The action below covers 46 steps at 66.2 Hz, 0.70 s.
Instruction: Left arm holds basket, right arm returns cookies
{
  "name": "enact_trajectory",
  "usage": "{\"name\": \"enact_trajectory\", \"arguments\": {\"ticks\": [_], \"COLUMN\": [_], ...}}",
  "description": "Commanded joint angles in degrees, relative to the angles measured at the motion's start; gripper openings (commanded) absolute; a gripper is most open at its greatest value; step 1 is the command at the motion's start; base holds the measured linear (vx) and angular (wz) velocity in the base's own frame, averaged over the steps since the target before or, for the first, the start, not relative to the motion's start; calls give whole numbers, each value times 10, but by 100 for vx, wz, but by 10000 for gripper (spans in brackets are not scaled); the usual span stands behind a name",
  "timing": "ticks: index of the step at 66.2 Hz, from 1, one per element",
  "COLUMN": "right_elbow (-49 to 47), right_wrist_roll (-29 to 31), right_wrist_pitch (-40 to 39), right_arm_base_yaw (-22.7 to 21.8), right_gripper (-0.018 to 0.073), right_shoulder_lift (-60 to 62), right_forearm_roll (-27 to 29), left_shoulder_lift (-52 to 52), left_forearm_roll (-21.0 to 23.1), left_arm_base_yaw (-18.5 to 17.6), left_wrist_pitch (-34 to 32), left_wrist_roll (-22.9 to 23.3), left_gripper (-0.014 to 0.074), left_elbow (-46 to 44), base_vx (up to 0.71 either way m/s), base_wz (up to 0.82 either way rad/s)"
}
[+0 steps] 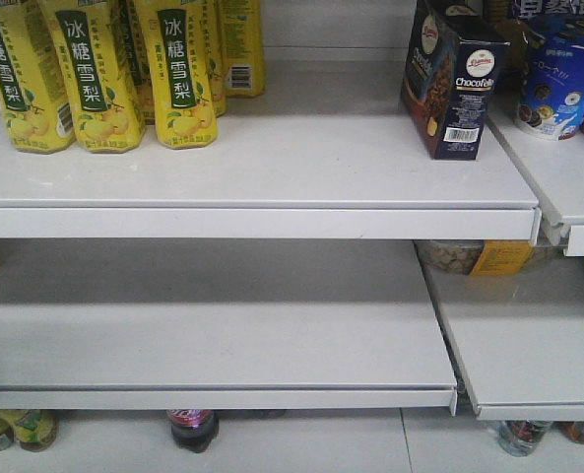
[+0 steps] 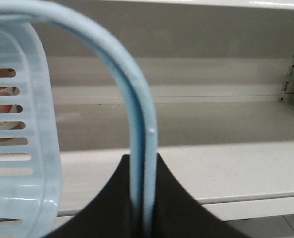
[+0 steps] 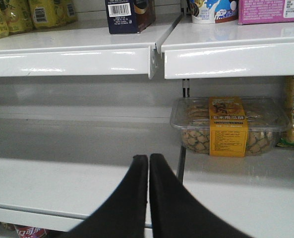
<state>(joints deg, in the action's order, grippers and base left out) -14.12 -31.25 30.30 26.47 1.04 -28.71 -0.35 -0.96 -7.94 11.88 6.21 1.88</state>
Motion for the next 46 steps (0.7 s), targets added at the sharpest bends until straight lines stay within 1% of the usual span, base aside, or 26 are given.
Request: {"name": "enact_trajectory", "arguments": {"ticks": [1, 16, 35, 46], "right_elbow": [-15, -15, -15, -15], "right_wrist_roll": [7, 7, 7, 7], "right_wrist_pitch": [-38, -38, -38, -38], "right_arm_base_yaw": [0, 0, 0, 0], "right_gripper": [-9, -9, -9, -9], "right_shoulder_lift": [-9, -9, -9, -9], "right_forearm_roll": [-13, -13, -13, -13], "left_shoulder_lift": [-14, -14, -14, -14], "left_forearm_roll": [-11, -11, -4, -4], "left_arm_base_yaw": [2, 23, 24, 24], "left_wrist_pitch": [-61, -65, -72, -64], "left_wrist_roll": [-4, -4, -4, -4], "left_gripper": [-6, -6, -6, -6], "left_elbow": [7, 7, 7, 7], "base_vx": [0, 0, 0, 0], "base_wz": [0, 0, 0, 0]}}
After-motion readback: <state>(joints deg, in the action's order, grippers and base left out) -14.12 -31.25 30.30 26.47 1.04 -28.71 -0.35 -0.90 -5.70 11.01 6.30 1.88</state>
